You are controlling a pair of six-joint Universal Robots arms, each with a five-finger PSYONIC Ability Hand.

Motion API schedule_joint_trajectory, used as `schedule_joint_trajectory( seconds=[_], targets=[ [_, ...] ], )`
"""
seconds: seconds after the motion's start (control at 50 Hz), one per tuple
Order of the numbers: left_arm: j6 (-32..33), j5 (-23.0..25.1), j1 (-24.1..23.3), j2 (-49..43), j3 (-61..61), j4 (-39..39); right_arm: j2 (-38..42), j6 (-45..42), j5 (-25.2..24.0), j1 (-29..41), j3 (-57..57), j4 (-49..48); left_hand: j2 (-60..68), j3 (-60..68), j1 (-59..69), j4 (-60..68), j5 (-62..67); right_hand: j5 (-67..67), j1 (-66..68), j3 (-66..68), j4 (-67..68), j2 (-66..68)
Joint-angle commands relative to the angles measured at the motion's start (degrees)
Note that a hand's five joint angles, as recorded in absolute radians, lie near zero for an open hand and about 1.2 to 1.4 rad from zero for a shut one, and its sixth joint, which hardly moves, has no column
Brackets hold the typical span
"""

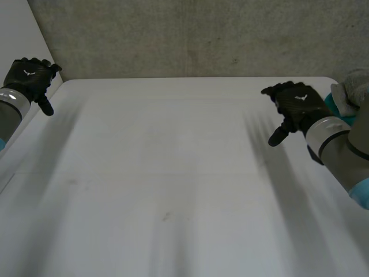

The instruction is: Fold the laundry.

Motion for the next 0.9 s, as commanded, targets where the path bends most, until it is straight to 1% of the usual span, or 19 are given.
schedule_joint_trajectory(
  seconds=[0.02, 0.04, 0.06, 0.1, 0.12, 0.18, 0.28, 0.38, 0.42, 0.52, 0.6, 0.68, 0.8, 0.88, 0.9],
  targets=[
    [-1.37, 3.01, -2.1, 14.86, -14.62, 5.8, -12.24, 1.42, 0.43, -2.61, 4.5, -3.1, -1.66, -1.93, -0.41, -1.55, -2.61, -2.74, -3.06, -1.66, -1.52, -1.93],
    [-2.34, 3.72, -2.1, 15.94, -15.95, 7.92, -12.25, 1.51, 0.42, -2.52, 4.5, -3.28, -1.66, -1.93, -0.41, -1.55, -2.61, -2.74, -3.06, -1.66, -1.52, -1.93],
    [-5.14, 4.33, -2.36, 17.6, -18.14, 12.12, -12.33, 1.77, 0.42, -2.34, 4.5, -3.37, -1.66, -1.93, -0.41, -1.55, -2.61, -2.74, -3.06, -1.66, -1.52, -1.93],
    [-8.05, 3.99, -2.63, 19.28, -19.65, 14.52, -12.25, 1.77, 0.51, -2.08, 4.41, -3.37, -1.66, -1.93, -0.41, -1.55, -2.61, -2.74, -3.06, -1.66, -1.52, -1.93],
    [-11.11, 3.38, -2.72, 20.86, -20.7, 14.88, -11.9, 1.77, 0.43, -1.99, 4.24, -3.11, -1.66, -1.93, -0.41, -1.55, -2.61, -2.74, -3.06, -1.66, -1.52, -1.93],
    [-15.53, 2.32, -2.46, 23.15, -22.47, 12.96, -11.37, 2.04, 0.6, -1.73, 4.15, -2.23, -1.66, -1.93, -0.41, -1.55, -2.61, -2.74, -3.06, -1.66, -1.52, -1.93],
    [-17.38, 0.83, -1.84, 26.58, -26.6, 9.18, -11.81, 3.0, 0.6, -1.2, 4.06, -0.91, -1.66, -1.93, -0.41, -1.55, -2.61, -2.74, -3.06, -1.66, -1.52, -1.93],
    [-18.34, -0.84, -1.31, 31.41, -31.6, 9.87, -12.95, 3.79, 0.6, -1.11, 4.33, -0.38, -1.66, -1.93, -0.41, -1.55, -2.61, -2.74, -3.06, -1.66, -1.52, -1.93],
    [-20.18, -1.28, -1.49, 33.35, -33.8, 11.1, -13.3, 4.06, 0.6, -1.11, 4.5, -0.47, -1.66, -1.93, -0.41, -1.55, -2.61, -2.74, -3.06, -1.66, -1.52, -1.93],
    [-25.11, -0.58, -3.33, 36.6, -36.88, 11.72, -13.74, 3.97, 0.69, -1.11, 4.94, -0.82, -1.66, -1.93, -0.41, -1.55, -2.61, -2.74, -3.06, -1.66, -1.52, -1.93],
    [-28.45, 0.56, -6.66, 38.53, -38.99, 11.9, -13.74, 4.06, 0.78, -1.02, 5.12, -1.0, -1.66, -1.93, -0.41, -1.55, -2.61, -2.74, -3.06, -1.66, -1.52, -1.93],
    [-29.42, 1.09, -8.6, 38.54, -39.61, 12.16, -13.65, 4.23, 0.78, -1.02, 5.12, -1.0, -1.66, -1.93, -0.41, -1.55, -2.61, -2.74, -3.06, -1.66, -1.52, -1.93],
    [-28.81, 0.83, -11.85, 36.96, -39.08, 13.48, -13.74, 4.24, 0.78, -0.94, 5.29, -1.0, -1.66, -1.93, -0.41, -1.55, -2.61, -2.74, -3.06, -1.66, -1.52, -1.93],
    [-28.28, -0.93, -13.44, 36.34, -38.47, 14.0, -13.74, 4.06, 0.78, -0.94, 5.29, -1.0, -1.66, -1.93, -0.41, -1.55, -2.61, -2.74, -3.06, -1.66, -1.52, -1.93],
    [-27.93, -2.15, -13.96, 36.25, -38.12, 14.27, -13.74, 4.06, 0.78, -0.94, 5.29, -1.0, -1.66, -1.93, -0.41, -1.55, -2.61, -2.74, -3.06, -1.66, -1.52, -1.93]
  ],
)
